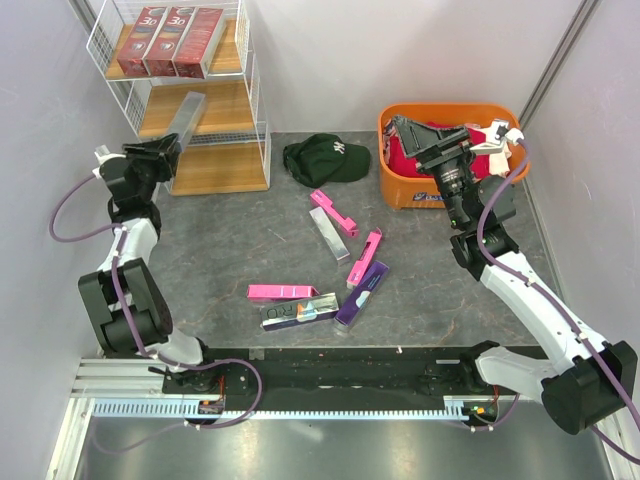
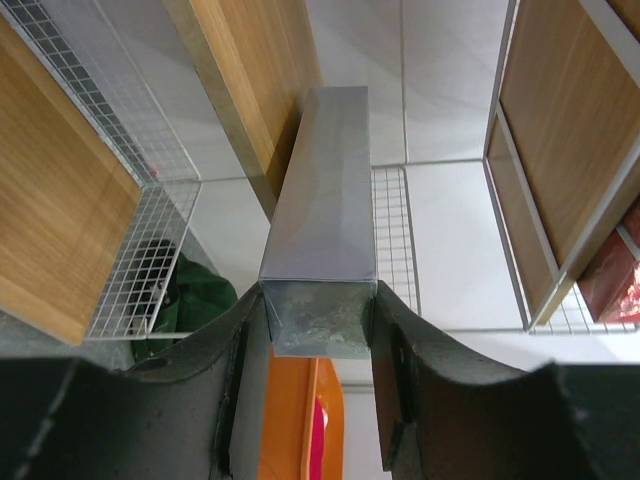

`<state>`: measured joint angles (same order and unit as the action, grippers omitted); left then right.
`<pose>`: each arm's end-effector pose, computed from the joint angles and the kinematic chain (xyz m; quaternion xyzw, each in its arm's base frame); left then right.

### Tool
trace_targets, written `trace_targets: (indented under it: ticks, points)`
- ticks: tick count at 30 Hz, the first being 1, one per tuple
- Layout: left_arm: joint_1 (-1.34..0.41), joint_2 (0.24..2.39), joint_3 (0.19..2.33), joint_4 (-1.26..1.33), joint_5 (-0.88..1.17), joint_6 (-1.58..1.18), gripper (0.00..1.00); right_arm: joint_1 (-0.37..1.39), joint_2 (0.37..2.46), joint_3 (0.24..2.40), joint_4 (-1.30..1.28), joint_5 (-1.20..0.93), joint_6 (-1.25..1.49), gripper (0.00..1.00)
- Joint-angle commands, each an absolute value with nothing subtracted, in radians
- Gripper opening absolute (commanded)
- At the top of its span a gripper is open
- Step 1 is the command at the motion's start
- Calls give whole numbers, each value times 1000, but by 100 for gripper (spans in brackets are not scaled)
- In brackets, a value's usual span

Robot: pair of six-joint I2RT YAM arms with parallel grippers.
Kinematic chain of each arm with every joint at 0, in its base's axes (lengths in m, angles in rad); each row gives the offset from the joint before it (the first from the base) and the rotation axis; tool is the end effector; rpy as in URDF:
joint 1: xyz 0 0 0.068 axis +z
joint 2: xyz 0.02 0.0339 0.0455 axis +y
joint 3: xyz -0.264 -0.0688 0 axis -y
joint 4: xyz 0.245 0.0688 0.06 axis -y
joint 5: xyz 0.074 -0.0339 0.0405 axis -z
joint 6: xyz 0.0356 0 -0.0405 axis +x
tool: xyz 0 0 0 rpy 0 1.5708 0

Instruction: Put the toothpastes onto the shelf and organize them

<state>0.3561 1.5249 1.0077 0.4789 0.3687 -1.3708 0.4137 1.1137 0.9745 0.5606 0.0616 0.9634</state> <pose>0.3397 0.1127 0.3041 -0.4558 0.5569 -0.4466 0.5316 0.2338 0.1003 0.4206 0.1723 0.5159 0.5202 0.6585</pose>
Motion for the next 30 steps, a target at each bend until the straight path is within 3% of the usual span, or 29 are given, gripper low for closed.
trace_targets:
  ticks: [1, 21, 24, 27, 30]
  points:
    - [339, 1549, 1057, 563, 239, -1428, 2, 408, 1106, 971, 578, 72, 942, 98]
    - [321, 1747, 1264, 512, 109, -1473, 3, 405, 1120, 983, 549, 51, 933, 98]
    - [310, 1779, 1316, 474, 130, -1451, 8, 407, 1123, 979, 551, 51, 933, 98]
    - [307, 1776, 1305, 476, 140, -1442, 20, 407, 1131, 976, 546, 46, 933, 98]
    - [308, 1756, 1292, 466, 156, -1405, 39, 407, 1131, 971, 548, 41, 936, 98]
